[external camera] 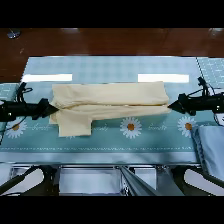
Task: Fold the shirts.
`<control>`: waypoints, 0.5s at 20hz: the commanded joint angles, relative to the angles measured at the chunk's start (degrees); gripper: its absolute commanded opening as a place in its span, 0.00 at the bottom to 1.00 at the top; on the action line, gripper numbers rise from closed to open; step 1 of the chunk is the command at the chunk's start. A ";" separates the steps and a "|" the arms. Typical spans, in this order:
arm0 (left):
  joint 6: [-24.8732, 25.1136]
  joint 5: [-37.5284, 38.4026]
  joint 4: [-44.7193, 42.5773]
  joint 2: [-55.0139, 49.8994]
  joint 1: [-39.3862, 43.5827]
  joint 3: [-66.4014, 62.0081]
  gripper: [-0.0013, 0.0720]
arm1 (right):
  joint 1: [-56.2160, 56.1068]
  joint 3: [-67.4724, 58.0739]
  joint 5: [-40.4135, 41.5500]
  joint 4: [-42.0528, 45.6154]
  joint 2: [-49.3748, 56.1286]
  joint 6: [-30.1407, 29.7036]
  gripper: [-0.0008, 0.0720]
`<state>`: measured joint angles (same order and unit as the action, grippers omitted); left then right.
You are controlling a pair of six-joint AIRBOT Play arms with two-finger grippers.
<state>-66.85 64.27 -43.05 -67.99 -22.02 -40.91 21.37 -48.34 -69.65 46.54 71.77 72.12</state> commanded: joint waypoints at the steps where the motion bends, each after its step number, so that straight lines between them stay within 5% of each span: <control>1: -1.36 -0.85 1.03 -7.93 1.38 -11.56 0.06 | -2.51 -9.20 0.13 0.48 6.08 3.56 0.04; 10: -4.81 2.12 0.59 -29.77 5.46 -36.22 0.06 | -6.88 -25.88 4.98 0.26 23.74 8.52 0.04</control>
<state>-70.22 65.98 -42.39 -92.29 -17.80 -70.67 15.18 -69.32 -66.61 46.94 90.67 78.13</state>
